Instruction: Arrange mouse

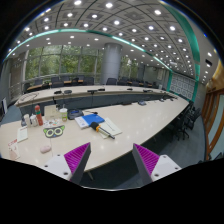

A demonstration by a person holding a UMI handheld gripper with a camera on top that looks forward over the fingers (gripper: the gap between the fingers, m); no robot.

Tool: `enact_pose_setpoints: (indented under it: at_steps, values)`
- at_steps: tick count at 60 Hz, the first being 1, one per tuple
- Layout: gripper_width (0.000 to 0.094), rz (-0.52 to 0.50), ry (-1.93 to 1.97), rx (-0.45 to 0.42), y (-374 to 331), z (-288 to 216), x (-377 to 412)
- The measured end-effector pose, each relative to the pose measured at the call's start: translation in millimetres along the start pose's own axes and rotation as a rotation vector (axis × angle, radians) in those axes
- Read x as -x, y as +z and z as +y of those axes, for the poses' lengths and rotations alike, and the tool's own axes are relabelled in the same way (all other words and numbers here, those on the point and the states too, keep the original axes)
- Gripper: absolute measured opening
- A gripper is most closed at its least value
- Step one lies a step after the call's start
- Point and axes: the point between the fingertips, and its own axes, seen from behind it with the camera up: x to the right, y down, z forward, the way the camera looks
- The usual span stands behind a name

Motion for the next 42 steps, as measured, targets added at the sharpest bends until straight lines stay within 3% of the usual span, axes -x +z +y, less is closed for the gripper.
enact_pose_setpoints:
  at_steps: [19,30,42]
  values:
    - [0.085,-0.053,-0.041,0.071,54,84,55]
    - [0.0852,-0.201,-0.084,0.095,98,164,165]
    - [0.085,-0.39,-0.091,0.087,147,214,317]
